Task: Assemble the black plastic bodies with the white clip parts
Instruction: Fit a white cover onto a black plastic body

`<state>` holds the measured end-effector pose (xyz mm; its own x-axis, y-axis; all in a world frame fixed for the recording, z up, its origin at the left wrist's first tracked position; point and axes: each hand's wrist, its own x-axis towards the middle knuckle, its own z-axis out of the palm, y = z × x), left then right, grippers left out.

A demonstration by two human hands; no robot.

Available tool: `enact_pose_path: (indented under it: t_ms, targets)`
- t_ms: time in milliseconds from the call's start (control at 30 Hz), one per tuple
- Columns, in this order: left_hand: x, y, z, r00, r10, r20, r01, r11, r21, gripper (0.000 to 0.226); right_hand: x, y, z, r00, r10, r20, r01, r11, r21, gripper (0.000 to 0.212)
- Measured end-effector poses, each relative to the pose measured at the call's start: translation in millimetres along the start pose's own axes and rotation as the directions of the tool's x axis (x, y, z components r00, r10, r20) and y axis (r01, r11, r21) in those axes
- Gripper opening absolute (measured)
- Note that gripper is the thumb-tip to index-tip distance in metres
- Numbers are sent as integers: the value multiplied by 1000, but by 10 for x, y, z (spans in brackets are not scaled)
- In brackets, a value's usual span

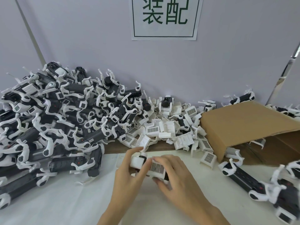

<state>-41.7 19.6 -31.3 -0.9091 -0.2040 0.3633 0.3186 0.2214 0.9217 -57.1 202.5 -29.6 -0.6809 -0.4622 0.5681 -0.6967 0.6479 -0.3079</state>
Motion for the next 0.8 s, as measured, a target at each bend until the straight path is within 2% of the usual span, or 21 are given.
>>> enact_pose_path:
  t_ms: [133,200,267,400,500,567,633,667,733,800]
  targets:
    - [-57,2,-51,982,146,121,-171,957,233,43,-27,14,-49,999,40,-34,-37,996,86,48]
    - [-59,-26,-61,956,172,236,-223,952,211,40,-31,55,-107,998,63,-24,-59,988,141,43]
    - [-50,-59,-59,943,161,290,-218,960,177,35,-40,94,-128,997,70,-30,-64,983,172,36]
    - [-57,-71,-13,965,146,215,-187,966,180,30,-29,107,-110,997,74,-13,-69,976,208,35]
    - [-28,-53,0,989,95,113,-108,987,120,34,-7,137,-95,1000,15,-23,-13,996,89,45]
    - [-24,-42,2,996,57,72,-62,996,68,41,18,122,-93,999,20,-27,-18,998,54,48]
    - [-48,3,21,998,35,45,-36,999,16,57,32,69,-88,994,41,-104,-36,998,46,43]
    - [-60,32,31,999,39,26,-40,999,20,63,35,42,-84,988,43,-152,-39,999,30,39]
    - [-69,68,47,992,127,-5,-126,988,93,60,25,11,-70,980,61,-187,-58,998,25,37]
    - [-78,93,59,967,256,8,-254,955,153,49,15,37,-67,984,135,-120,-121,986,114,51]
